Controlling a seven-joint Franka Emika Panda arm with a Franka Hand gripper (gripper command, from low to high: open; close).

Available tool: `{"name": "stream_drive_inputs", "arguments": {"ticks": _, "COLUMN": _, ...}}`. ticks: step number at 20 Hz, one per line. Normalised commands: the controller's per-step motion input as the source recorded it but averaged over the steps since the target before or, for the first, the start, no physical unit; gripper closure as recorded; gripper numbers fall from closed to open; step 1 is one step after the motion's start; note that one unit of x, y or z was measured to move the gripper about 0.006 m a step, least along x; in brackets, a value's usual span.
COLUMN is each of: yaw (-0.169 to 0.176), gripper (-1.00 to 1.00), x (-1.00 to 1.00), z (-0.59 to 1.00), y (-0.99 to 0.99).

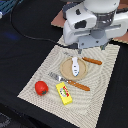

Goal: Interact with the objects in diverse but meaningful ways.

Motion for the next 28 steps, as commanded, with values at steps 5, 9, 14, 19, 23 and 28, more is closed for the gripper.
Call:
{"name": "stream_drive_inputs", "arguments": {"ticks": 5, "yaw": -0.070, "gripper": -1.00, "x": -0.25, "z": -0.29, "y": 0.08}}
{"name": "stream_drive_inputs", "arguments": {"ticks": 9, "yaw": -0.052, "gripper": -1.00, "x": -0.18, "z": -0.30, "y": 0.03}}
{"name": "stream_drive_inputs", "arguments": {"ticks": 14, "yaw": -0.033, "gripper": -1.00, "x": -0.09, "z": -0.35, "y": 0.00}}
{"name": "stream_drive_inputs", "arguments": {"ticks": 19, "yaw": -0.019, "gripper": -1.00, "x": -0.03, "z": -0.46, "y": 0.01}}
{"name": "stream_drive_inputs", "arguments": {"ticks": 23, "yaw": -0.015, "gripper": -1.00, "x": -0.04, "z": -0.54, "y": 0.00}}
{"name": "stream_drive_inputs", "arguments": {"ticks": 28, "yaw": -0.009, "gripper": -1.00, "x": -0.06, "z": -0.53, "y": 0.00}}
